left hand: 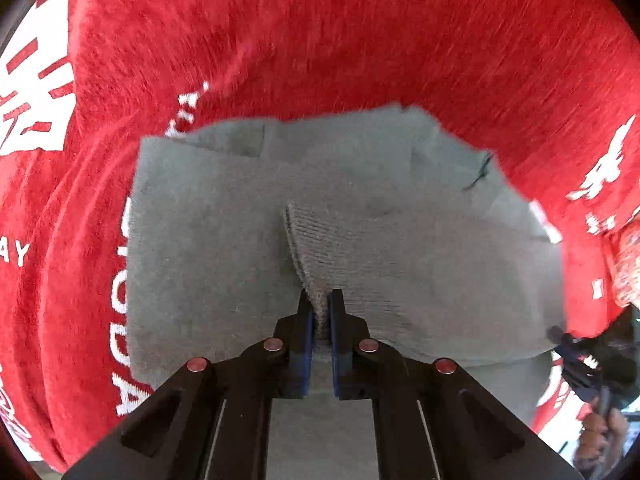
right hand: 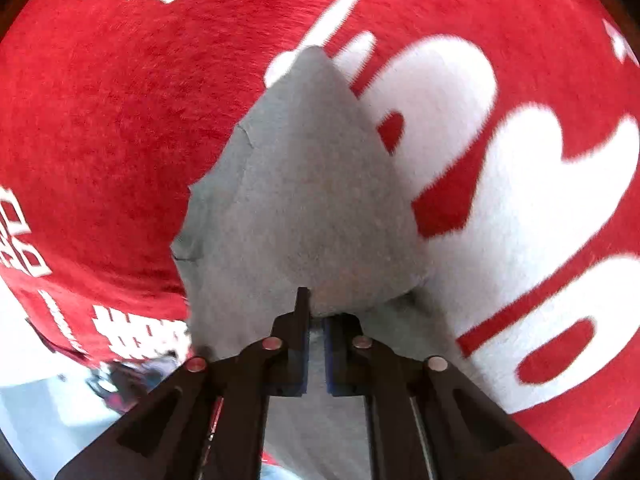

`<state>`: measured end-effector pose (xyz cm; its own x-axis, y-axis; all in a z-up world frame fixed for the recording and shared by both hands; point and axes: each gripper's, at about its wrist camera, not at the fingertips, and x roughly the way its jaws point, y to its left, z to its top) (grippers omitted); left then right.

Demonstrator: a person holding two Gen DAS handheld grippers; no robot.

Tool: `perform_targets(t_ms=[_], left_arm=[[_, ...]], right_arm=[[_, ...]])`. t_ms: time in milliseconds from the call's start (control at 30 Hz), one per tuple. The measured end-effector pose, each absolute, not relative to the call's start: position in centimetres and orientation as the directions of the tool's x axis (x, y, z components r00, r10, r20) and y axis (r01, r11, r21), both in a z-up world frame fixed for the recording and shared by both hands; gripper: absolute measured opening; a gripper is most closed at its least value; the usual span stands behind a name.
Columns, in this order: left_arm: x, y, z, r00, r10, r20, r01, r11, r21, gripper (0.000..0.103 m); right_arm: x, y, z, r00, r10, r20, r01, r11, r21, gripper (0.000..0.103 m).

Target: Fold small clothes

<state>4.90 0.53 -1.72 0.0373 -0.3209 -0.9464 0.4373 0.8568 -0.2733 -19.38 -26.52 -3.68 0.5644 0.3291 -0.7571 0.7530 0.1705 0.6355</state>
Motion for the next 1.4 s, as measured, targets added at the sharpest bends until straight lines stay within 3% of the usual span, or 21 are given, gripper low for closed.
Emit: perform_targets(t_ms=[133,333,467,600,667,767,967,1000,1033,1200,1400], left_arm=[[4.0,2.0,-0.3,0.078,-0.329,-0.941,0.449,0.855,-0.261,0.006],[3.3,3.2,-3.2,0.056,-0.269,-0.962,0.463,0.86,-0.213,0.006],[2.5,3.9,-2.6,0.081,-0.228,-0.97,0.486,0.859,-0.161,0.006],[2.7,5.2,-1.1,0.108,-0.203,-0.973,0.479,0.868,-0.128,0.006],[2.7,5.6,0.1,0.132,-0.207,-0.969,0.48,0.869,-0.12,0.006],[3.3,5.0,0.6,0.138,-0.22,-0.966,0.487,0.864,-0.127,0.006],[3.5,0.6,0.0,0.142,-0.25,-0.958,0.496,0.855,-0.15,0.006],[3.4,0.6,0.0,0.138,-0.255,-0.957,0.499,0.853,-0.155,0.006],[3.2,0.1,-0.2,0.135,-0.254,-0.958,0.505,0.849,-0.154,0.006],[2.1,-0.8,-1.8,0.127,-0.19,-0.973,0.532,0.841,-0.095,0.006],[1.6,0.1,-2.7,0.106,-0.184,-0.977,0.511,0.853,-0.105,0.006]], right_arm=[[-18.9,-27.6,-2.1,0.521,0.339,-0.783,0.723,0.312,0.617,0.006],[-19.0,-27.5,-4.2,0.455,0.366,-0.812,0.735,0.362,0.574,0.006],[-19.2,-27.1,-2.8,0.368,0.363,-0.856,0.727,0.463,0.508,0.012],[-19.8,-26.4,0.1,0.338,0.324,-0.884,0.684,0.56,0.467,0.04],[-20.3,-27.2,1.6,0.387,0.264,-0.884,0.678,0.568,0.467,0.046],[-20.3,-29.7,1.3,0.395,0.202,-0.896,0.735,0.515,0.44,0.046],[-18.1,-33.2,-2.6,0.4,0.23,-0.887,0.771,0.438,0.461,0.046],[-17.6,-33.4,-3.2,0.397,0.249,-0.883,0.77,0.433,0.469,0.037],[-17.1,-33.4,-3.2,0.394,0.249,-0.885,0.767,0.442,0.466,0.008],[-14.5,-31.8,-0.5,0.323,0.15,-0.935,0.659,0.673,0.336,0.008],[-15.1,-31.7,-2.4,0.275,0.122,-0.954,0.641,0.716,0.276,0.012]])
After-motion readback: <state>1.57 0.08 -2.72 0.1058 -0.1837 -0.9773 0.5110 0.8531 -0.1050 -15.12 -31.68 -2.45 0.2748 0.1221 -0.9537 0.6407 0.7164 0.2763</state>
